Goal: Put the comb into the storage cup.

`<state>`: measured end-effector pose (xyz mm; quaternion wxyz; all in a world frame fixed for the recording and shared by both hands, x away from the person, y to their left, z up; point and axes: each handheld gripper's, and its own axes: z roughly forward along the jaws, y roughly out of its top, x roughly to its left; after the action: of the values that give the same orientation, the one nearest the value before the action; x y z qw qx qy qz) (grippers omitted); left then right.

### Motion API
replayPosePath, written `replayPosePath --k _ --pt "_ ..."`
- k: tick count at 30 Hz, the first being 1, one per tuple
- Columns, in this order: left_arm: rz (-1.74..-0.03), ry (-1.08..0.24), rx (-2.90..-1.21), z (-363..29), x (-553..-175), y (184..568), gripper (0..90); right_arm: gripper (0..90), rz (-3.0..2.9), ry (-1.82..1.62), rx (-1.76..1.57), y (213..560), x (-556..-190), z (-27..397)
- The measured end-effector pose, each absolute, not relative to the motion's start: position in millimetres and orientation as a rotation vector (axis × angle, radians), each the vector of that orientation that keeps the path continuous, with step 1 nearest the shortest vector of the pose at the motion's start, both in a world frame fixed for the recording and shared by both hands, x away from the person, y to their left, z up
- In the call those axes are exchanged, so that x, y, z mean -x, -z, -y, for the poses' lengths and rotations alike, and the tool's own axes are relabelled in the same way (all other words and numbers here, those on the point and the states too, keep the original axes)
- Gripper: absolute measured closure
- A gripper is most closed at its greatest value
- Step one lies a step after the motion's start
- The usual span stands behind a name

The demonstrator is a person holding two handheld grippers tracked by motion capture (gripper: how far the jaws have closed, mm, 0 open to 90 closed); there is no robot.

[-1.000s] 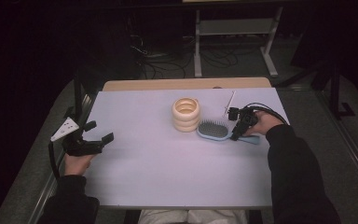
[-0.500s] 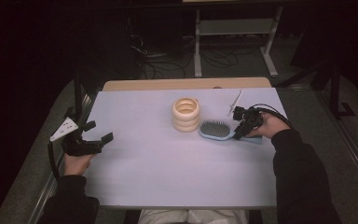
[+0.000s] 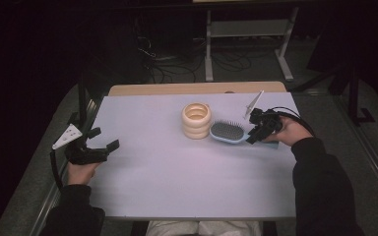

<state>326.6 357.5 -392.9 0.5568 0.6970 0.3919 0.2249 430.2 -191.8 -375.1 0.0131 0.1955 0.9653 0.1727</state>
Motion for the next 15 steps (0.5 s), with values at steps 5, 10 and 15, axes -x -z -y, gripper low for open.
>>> replayPosePath --k 5,10,15 --pt "-0.926 -0.531 -1.644 -357.5 -326.3 392.9 0.0 69.0 -2.983 -0.569 -0.612 366.4 -427.8 194.5" --pt "-0.927 -0.526 -1.647 -357.2 -326.5 393.1 0.0 69.0 -2.955 -0.593 -0.603 356.7 -424.4 195.6" --pt "-0.926 -0.518 -1.650 -357.1 -326.5 393.2 0.0 69.0 -2.912 -0.649 -0.608 344.5 -421.6 194.4"
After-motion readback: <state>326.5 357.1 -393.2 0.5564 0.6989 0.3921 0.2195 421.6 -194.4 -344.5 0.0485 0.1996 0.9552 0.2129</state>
